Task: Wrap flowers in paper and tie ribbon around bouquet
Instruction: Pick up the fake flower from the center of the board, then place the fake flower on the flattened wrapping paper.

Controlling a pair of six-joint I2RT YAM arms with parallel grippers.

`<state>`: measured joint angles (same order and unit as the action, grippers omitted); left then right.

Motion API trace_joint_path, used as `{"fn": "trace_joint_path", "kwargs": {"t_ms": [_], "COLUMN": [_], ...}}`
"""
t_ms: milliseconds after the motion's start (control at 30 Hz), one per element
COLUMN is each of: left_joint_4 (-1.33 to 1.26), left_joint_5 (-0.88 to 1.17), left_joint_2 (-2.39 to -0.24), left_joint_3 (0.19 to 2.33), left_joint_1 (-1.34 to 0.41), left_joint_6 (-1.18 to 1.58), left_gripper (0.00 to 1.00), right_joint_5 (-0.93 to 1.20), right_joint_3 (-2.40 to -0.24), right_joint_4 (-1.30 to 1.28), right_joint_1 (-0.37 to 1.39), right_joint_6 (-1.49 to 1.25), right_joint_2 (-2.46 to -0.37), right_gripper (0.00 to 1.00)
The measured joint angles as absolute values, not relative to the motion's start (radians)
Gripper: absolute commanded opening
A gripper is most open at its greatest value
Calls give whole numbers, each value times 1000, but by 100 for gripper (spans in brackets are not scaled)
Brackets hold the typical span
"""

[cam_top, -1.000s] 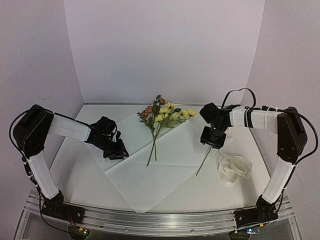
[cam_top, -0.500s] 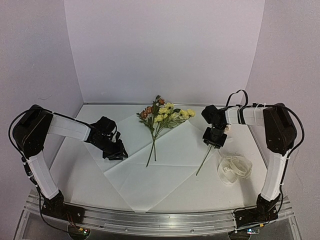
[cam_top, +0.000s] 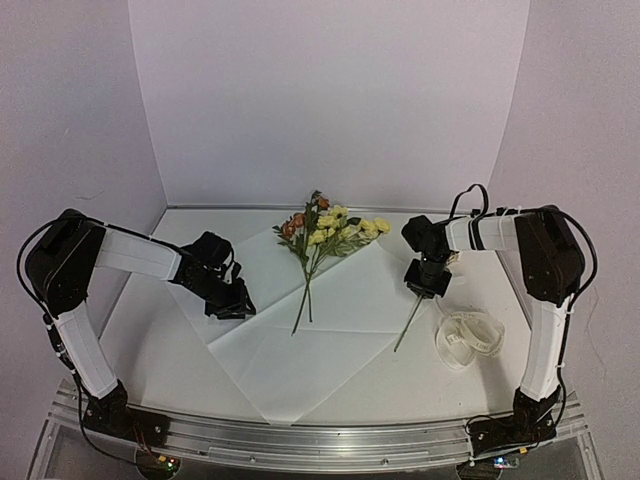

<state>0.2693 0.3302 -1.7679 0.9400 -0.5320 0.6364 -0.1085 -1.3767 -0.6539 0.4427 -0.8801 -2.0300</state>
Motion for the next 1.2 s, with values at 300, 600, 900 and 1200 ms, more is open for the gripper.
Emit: {"fn": "trace_joint_path", "kwargs": {"t_ms": [300, 600, 900, 1200], "left_joint_4": [273, 273, 272, 273], "left_joint_5": [329, 329, 330, 330], "left_joint_2": [-1768, -1768, -1768, -1769], "left_joint_3": [943, 943, 943, 953], "left_joint_1": [-532, -532, -532, -532], "left_joint_6": [629, 629, 629, 629], "left_gripper": [32, 32, 32, 32], "right_joint_5": [-111, -63, 59, 163], "right_joint_3": [-1387, -1660, -2056, -2228], "right_joint_4": [-656, -669, -629, -613], "right_joint_1": [446, 558, 662, 669], "right_joint_6": [-828, -748, -715, -740], "right_joint_2": [-1998, -1996, -2272, -2499], "right_gripper": [0, 0, 0, 0]}}
